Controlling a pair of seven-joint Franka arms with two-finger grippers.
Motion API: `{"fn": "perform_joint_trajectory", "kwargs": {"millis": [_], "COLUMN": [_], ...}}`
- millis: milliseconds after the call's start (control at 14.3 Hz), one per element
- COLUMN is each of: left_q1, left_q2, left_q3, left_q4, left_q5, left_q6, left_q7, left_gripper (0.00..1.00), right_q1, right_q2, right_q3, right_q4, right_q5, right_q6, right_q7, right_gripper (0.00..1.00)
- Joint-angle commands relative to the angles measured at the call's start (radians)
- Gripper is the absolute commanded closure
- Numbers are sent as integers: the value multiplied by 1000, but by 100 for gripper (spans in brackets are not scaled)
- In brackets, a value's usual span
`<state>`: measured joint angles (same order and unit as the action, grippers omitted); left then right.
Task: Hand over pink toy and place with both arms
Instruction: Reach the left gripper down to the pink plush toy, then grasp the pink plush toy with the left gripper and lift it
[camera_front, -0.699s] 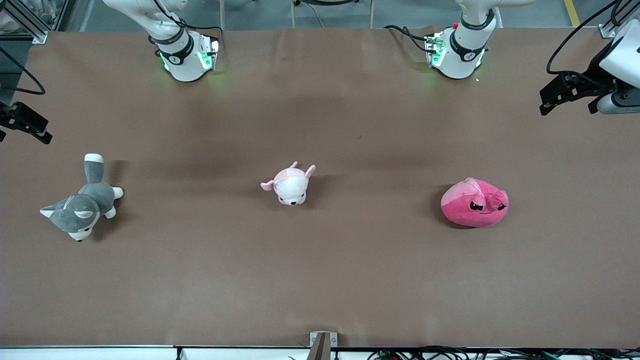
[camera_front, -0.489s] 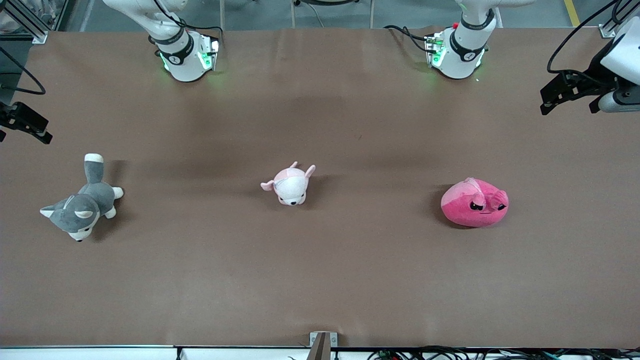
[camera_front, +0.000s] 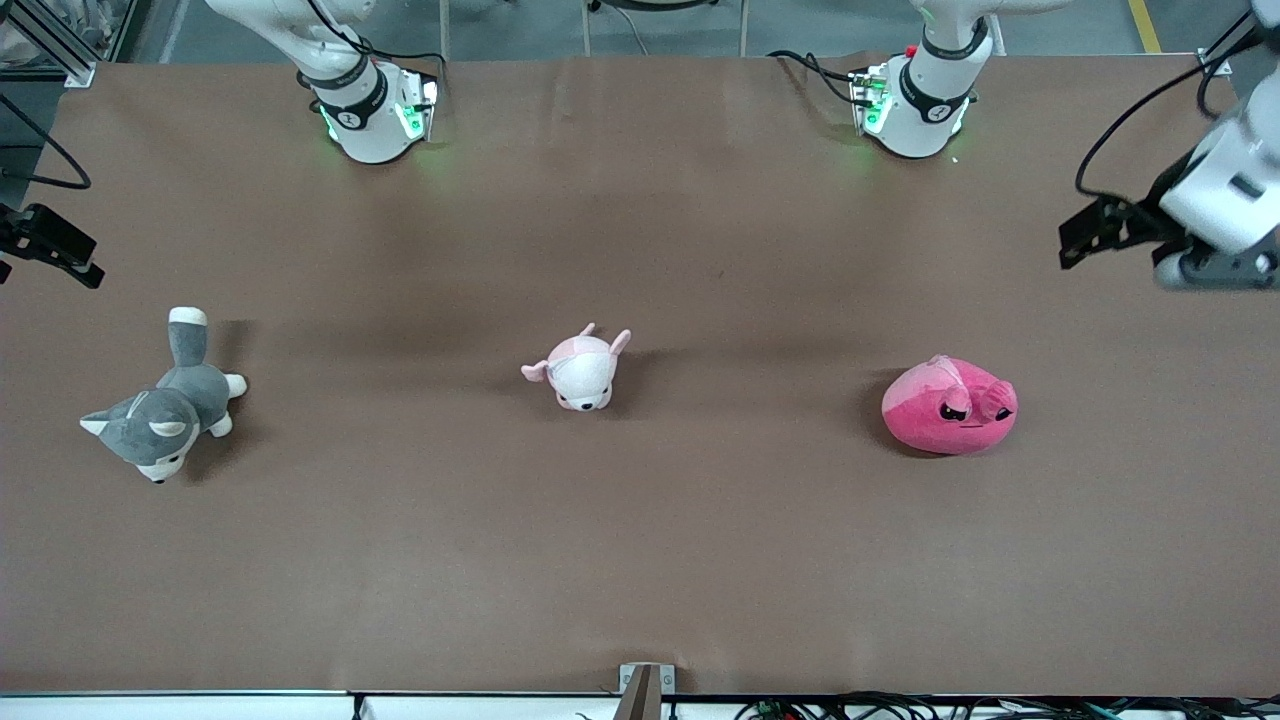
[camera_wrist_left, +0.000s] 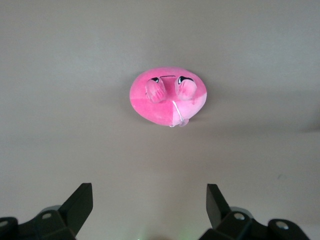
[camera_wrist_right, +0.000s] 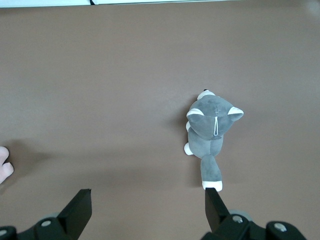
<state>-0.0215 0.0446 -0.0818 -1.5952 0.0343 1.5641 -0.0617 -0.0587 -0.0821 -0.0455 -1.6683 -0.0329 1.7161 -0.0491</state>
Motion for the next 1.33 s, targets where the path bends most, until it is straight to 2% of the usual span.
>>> {"fn": "perform_joint_trajectory", "kwargs": {"millis": [0,140,280,629,978,1258], "left_q1": [18,32,32,28,15,23], "left_q2": [81,110,145,237,297,331], "left_q3": [-1,-3,-3,-3,-3,-3], "left_q4": [-41,-98,-127,-127,-124,-118], "left_q5": [-13,-14,-16,-14,-14,-14], "left_q6": [118,256,327,367,375,376], "left_q7": [-4,-7,-20,-107,-162,-164], "left_gripper": [0,0,1,19,28,45], "right_q1": [-9,-10,-3,0,4,11], "right_q2": [-5,-4,-2,7,12,38], "right_q3": [-5,-7,-7,-2,-2,-1], "right_q4": [11,19,22,21,22,21], "right_q5": [10,10,10,10,8,10], "right_q6": [7,4,4,0,-1,-1], "right_q7": [8,9,9,8,3,3], "right_gripper": [0,0,0,0,0,0]}}
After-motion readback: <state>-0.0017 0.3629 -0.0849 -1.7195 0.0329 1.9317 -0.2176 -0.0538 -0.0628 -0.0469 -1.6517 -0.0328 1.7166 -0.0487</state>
